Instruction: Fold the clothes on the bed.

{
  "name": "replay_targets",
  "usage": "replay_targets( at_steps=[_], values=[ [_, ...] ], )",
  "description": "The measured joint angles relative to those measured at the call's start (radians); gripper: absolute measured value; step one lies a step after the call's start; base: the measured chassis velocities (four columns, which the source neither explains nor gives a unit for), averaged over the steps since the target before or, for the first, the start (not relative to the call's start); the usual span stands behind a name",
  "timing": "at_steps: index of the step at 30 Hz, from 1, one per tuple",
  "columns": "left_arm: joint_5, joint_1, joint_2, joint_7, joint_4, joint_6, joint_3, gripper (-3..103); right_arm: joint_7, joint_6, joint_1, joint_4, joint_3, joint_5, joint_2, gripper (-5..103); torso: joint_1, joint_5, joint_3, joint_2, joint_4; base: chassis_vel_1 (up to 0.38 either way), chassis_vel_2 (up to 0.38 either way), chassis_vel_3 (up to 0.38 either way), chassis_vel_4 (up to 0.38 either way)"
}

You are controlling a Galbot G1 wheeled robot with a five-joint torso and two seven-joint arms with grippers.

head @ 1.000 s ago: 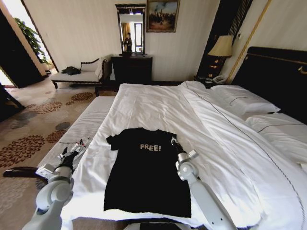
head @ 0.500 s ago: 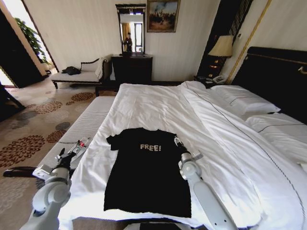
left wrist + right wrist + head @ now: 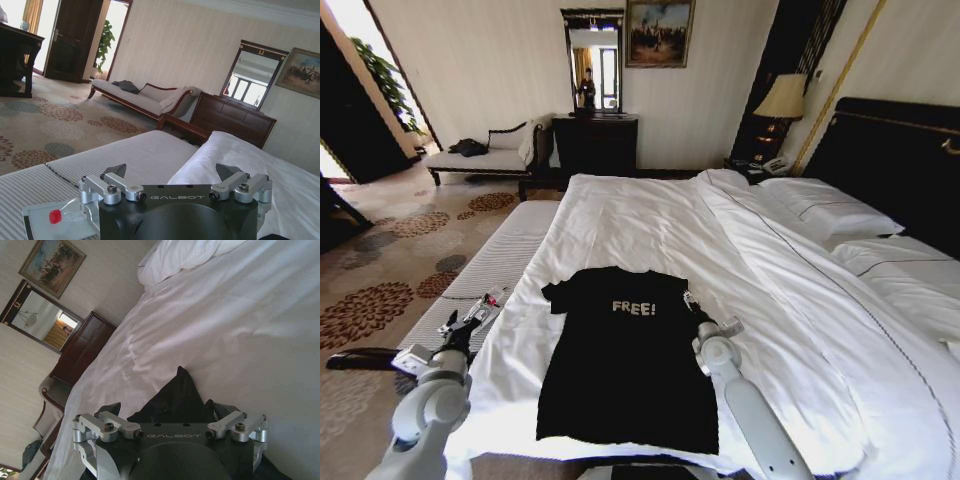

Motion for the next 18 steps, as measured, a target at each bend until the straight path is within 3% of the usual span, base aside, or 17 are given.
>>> replay_targets(
  at_steps=[18],
  values=[
    [0.01, -0.006, -0.012, -0.004, 0.014, -0.002, 0.006, 100, -0.08, 0.007, -0.149, 0.12, -0.075, -0.052, -0.04, 100, 0.0, 0.0, 0.0, 0.0, -0.0002, 0.0, 0.0, 0.0, 0.0]
  ],
)
